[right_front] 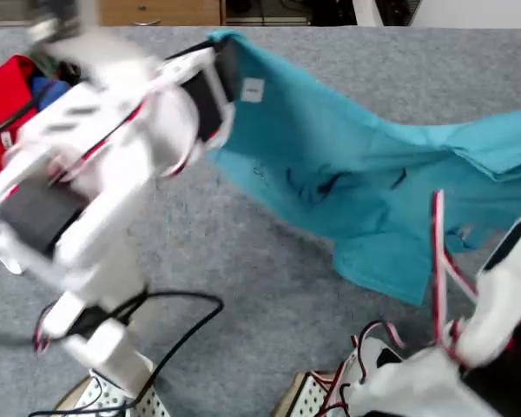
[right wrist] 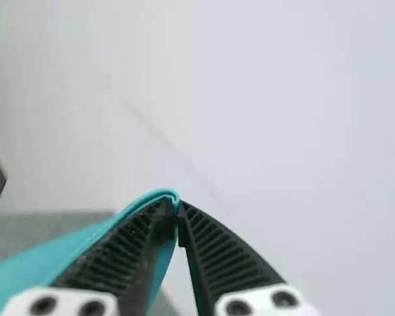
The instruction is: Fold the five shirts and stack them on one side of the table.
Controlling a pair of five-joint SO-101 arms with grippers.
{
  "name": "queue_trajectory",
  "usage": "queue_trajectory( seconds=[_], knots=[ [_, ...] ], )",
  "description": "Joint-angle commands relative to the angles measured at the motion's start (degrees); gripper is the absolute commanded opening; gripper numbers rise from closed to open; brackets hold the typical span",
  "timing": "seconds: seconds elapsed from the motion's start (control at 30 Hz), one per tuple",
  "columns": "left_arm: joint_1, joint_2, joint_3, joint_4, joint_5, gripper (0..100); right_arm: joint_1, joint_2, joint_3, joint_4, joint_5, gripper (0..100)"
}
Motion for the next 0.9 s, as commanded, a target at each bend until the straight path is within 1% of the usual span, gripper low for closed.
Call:
queue_trajectory(
  seconds=[0.0,0.1,0.2,0.33,0.43,0.63,0.7,0.77,0.87],
  knots=[
    [-0.44,-12.26,9.05,0.53,-0.35,2,-1.10,-0.66,-8.31,0.26,-0.35,0.4],
    [-0.62,-21.23,17.85,0.53,-0.79,2,-1.10,-0.66,-13.76,0.62,1.14,0.4],
    [-3.34,-28.26,23.91,0.53,-1.93,2,-1.10,-0.66,-18.86,0.53,1.85,0.4],
    [-8.18,-35.30,27.43,0.44,-1.93,2,-1.10,-0.66,-24.92,0.18,1.93,0.4],
    [-10.20,-39.25,27.96,0.44,-1.93,2,-1.10,-0.66,-28.70,-0.88,1.85,0.4],
    [-13.63,-46.02,29.01,0.53,-1.85,2,-1.10,-0.57,-30.20,-5.98,0.97,0.4],
    [-14.42,-47.78,33.05,0.53,-1.85,2,-2.86,-0.57,-30.20,-6.24,0.18,0.4],
    [-14.51,-49.63,38.42,0.53,-1.93,2,-4.79,-0.75,-30.20,-5.98,1.41,0.4],
    [-14.51,-52.53,44.84,0.53,-2.02,2,-5.67,-0.57,-30.02,-5.80,1.85,0.4]
  ],
)
